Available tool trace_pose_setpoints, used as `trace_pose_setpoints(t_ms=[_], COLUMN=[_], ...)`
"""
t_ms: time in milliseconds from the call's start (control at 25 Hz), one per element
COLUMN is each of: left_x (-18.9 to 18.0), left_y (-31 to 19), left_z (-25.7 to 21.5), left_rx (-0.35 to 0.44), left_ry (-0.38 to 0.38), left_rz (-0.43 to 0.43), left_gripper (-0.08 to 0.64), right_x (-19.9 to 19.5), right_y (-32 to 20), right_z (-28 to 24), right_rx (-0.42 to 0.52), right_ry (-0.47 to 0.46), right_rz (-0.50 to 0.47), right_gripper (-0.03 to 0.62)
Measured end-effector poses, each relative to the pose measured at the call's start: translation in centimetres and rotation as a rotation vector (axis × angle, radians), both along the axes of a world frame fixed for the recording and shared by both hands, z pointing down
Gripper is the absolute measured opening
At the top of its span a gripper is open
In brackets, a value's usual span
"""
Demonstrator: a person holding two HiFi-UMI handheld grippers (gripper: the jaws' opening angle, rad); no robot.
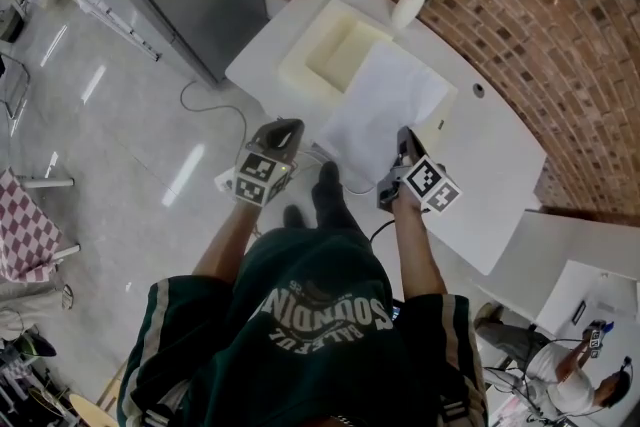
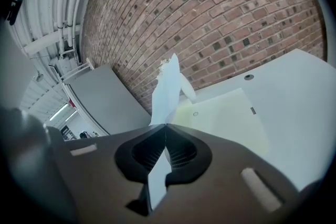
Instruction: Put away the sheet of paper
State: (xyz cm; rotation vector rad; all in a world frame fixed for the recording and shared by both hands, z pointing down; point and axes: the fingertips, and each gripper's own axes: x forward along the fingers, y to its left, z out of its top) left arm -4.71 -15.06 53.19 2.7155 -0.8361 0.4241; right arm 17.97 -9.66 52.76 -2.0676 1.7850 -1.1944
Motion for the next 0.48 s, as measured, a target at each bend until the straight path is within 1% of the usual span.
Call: trace_pose_setpoints(t_ms=[280,480], left_x=[3.6,5.8], left_y=[-5.0,-7.4], left_z=[0.2,0.7], left_rx=[-0.016,-0.032], left_ry=[-0.015,-0.027], left_rz=[-0.01,-0.018], left_gripper=[0.011,0.011], right_x=[3.8,6.0], right_y=[-5.3,-8.4], right_z=[0.6,0.9], right_rx=[-0.018,-0.023], right_ry=[-0.023,-0.031], right_rz=[-0.006,-0.019], right_gripper=[0.002,0.002])
